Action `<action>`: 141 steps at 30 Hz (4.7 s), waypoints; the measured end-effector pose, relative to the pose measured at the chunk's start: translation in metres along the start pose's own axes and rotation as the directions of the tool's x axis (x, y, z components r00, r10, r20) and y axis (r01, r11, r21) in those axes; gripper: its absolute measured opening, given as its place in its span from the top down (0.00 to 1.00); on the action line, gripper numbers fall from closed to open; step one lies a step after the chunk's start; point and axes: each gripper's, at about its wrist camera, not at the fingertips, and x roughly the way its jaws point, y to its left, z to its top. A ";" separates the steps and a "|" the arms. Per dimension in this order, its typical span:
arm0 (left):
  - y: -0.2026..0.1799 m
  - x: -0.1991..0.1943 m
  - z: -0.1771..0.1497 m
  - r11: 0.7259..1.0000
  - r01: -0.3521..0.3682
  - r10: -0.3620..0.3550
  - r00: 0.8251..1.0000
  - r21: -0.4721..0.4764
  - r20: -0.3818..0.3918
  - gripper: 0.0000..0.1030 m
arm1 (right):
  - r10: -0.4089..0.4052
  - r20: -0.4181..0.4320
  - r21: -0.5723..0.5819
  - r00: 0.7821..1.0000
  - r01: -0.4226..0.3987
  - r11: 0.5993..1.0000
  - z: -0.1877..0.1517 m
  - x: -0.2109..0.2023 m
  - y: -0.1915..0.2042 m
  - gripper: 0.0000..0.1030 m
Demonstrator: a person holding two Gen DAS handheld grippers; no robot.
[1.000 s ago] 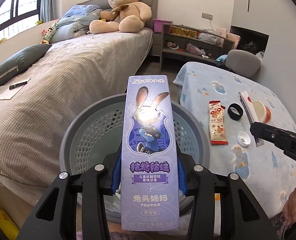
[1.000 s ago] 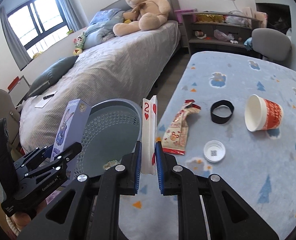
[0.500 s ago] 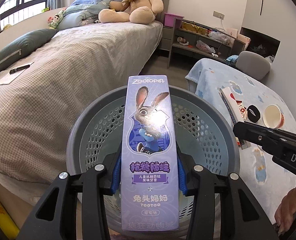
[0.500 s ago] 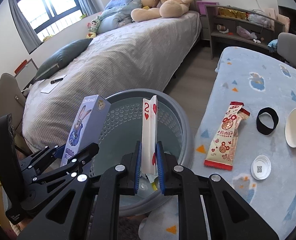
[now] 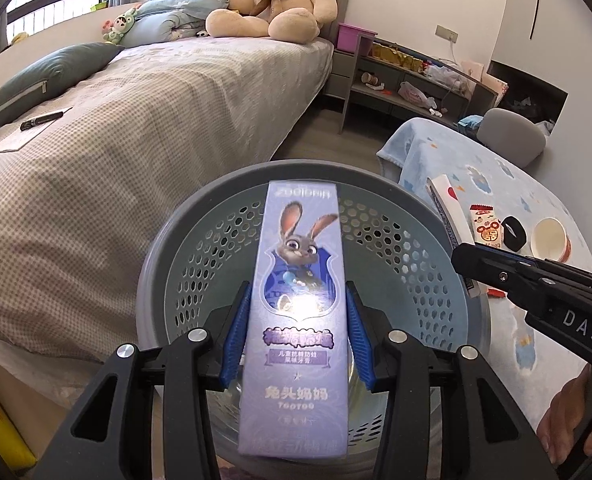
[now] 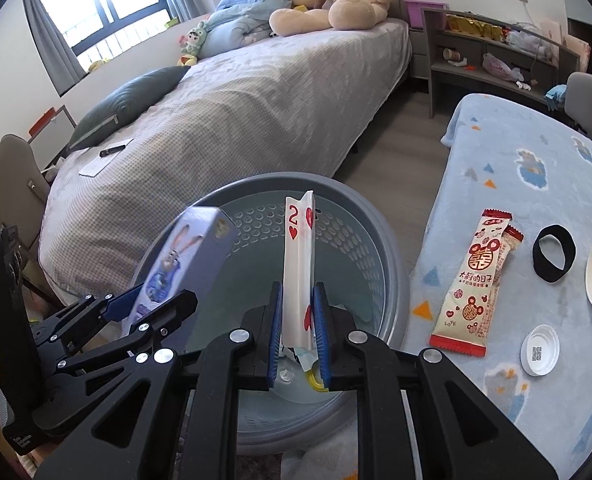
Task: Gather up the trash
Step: 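Open both grippers to drop the box and card into the basket, then move both grippers back from the basket toward the table, then lower the right gripper onto the white plastic cap and grasp it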
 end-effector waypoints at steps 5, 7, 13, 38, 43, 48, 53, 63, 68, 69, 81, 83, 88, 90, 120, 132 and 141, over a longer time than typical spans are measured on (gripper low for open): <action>0.001 -0.002 0.000 1.000 -0.012 0.012 1.000 -0.008 0.011 0.47 | -0.005 0.021 -0.001 1.000 0.005 1.000 -0.001 -0.005 0.000 0.58; 0.002 -0.002 -0.001 1.000 -0.018 0.019 1.000 -0.010 0.012 0.46 | -0.008 0.022 -0.003 1.000 0.008 1.000 -0.001 -0.006 0.000 0.58; 0.004 -0.003 -0.002 0.999 -0.037 0.037 0.999 -0.018 0.018 0.42 | -0.015 0.023 -0.011 1.000 0.016 1.000 -0.004 -0.007 0.003 0.58; -0.006 -0.026 -0.012 0.998 -0.055 0.055 0.997 0.000 0.060 0.35 | -0.033 0.045 0.013 0.998 0.033 0.999 -0.027 -0.038 -0.004 0.39; -0.015 -0.034 -0.020 0.999 -0.042 0.041 0.998 0.014 0.054 0.34 | -0.047 0.047 0.035 0.998 0.046 0.998 -0.042 -0.052 -0.012 0.31; -0.032 -0.042 -0.028 0.999 -0.018 0.017 0.999 0.038 0.046 0.33 | -0.084 0.052 0.053 0.995 0.082 0.995 -0.062 -0.071 -0.027 0.22; -0.050 -0.049 -0.033 0.999 0.011 -0.013 0.999 0.047 0.041 0.32 | -0.136 0.055 0.076 0.989 0.132 0.988 -0.080 -0.091 -0.048 0.20; -0.098 -0.054 -0.040 0.996 0.046 -0.048 0.999 0.072 0.022 0.32 | -0.218 0.066 0.149 0.974 0.207 0.967 -0.102 -0.125 -0.103 0.16; -0.117 -0.055 -0.040 0.994 0.052 -0.055 0.998 0.094 0.022 0.32 | -0.235 0.074 0.166 0.969 0.221 0.961 -0.103 -0.130 -0.129 0.16; -0.120 -0.055 -0.040 0.994 0.051 -0.053 0.998 0.099 0.022 0.32 | -0.232 0.072 0.165 0.970 0.218 0.962 -0.102 -0.129 -0.134 0.16; -0.145 -0.047 -0.034 0.994 0.028 -0.030 0.999 0.104 0.015 0.32 | -0.231 0.053 0.089 0.972 0.226 0.970 -0.071 -0.086 -0.152 0.16; -0.145 -0.044 -0.033 0.994 0.028 -0.029 1.000 0.104 0.012 0.32 | -0.234 0.040 0.078 0.971 0.230 0.970 -0.067 -0.075 -0.153 0.16; -0.144 -0.034 -0.031 0.994 0.006 -0.007 1.000 0.105 0.003 0.32 | -0.233 -0.015 0.074 0.972 0.234 0.969 -0.060 -0.048 -0.160 0.16; -0.141 -0.031 -0.030 0.995 0.006 -0.006 1.000 0.102 -0.002 0.32 | -0.245 -0.019 0.067 0.969 0.245 0.967 -0.058 -0.042 -0.161 0.16; -0.132 -0.022 -0.029 0.997 0.042 -0.041 0.999 0.069 -0.011 0.32 | -0.327 -0.139 0.009 0.935 0.332 0.943 -0.048 -0.005 -0.165 0.05; -0.125 -0.034 -0.030 0.997 0.056 -0.057 0.998 0.053 0.003 0.32 | -0.346 -0.110 0.023 0.932 0.351 0.936 -0.053 -0.008 -0.163 0.06; -0.121 -0.037 -0.033 0.997 0.054 -0.054 0.999 0.048 -0.001 0.32 | -0.332 -0.045 -0.029 0.942 0.331 0.943 -0.056 -0.013 -0.145 0.44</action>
